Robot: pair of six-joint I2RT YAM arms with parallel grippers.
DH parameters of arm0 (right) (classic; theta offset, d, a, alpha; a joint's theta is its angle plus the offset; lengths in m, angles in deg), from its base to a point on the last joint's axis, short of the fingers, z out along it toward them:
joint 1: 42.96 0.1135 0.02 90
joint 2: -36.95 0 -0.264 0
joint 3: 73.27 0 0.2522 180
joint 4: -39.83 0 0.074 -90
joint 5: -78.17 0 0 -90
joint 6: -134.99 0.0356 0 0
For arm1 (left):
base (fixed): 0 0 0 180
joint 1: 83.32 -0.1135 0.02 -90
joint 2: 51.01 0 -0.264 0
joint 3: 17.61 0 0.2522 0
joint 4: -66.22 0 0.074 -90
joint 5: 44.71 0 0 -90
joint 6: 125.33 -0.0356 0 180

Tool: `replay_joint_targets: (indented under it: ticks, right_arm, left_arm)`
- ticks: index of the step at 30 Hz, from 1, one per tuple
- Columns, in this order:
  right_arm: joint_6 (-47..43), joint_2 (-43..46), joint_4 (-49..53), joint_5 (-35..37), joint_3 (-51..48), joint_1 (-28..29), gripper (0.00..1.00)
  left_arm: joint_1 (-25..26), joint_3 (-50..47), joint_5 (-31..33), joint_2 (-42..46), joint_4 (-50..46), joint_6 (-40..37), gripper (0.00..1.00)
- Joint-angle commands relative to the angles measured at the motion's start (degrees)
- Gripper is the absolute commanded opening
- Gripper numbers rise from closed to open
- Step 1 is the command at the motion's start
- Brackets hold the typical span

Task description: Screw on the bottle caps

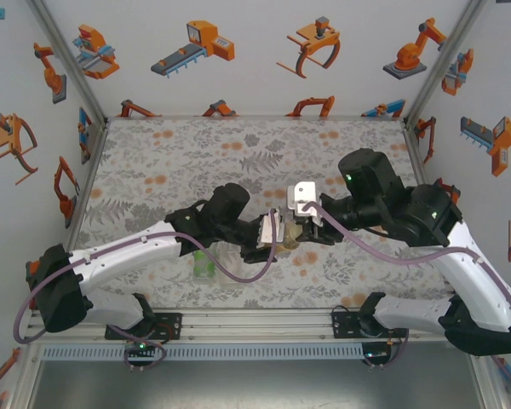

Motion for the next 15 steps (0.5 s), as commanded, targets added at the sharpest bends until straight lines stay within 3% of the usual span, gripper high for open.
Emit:
replay_joint_targets:
  ticks: [1,7,10,12,15]
  right_arm:
    - [17.54,0.71,-6.26,6.01,-3.5,0.23,0.0]
    - [52.75,2.66,-13.12,17.71,-10.06,0.23,0.0]
    - [77.25,2.64,-10.22,25.79,-11.42,0.14,0.0]
    - [93.44,2.27,-7.87,25.76,-12.29,-0.24,0.0]
    - [100.46,2.1,-8.23,24.21,-13.2,-0.38,0.0]
  left_arm:
    - [0.06,1.37,1.39,0.04,3.01,1.14,0.0]
    - [0.04,0.16,6.16,0.31,5.59,2.25,0.0]
    - [0.09,-0.16,7.64,0.17,6.71,2.61,0.0]
    - [0.08,-0.07,8.63,0.06,6.78,2.76,0.0]
    - [0.09,-0.2,9.27,0.17,7.13,2.94,0.0]
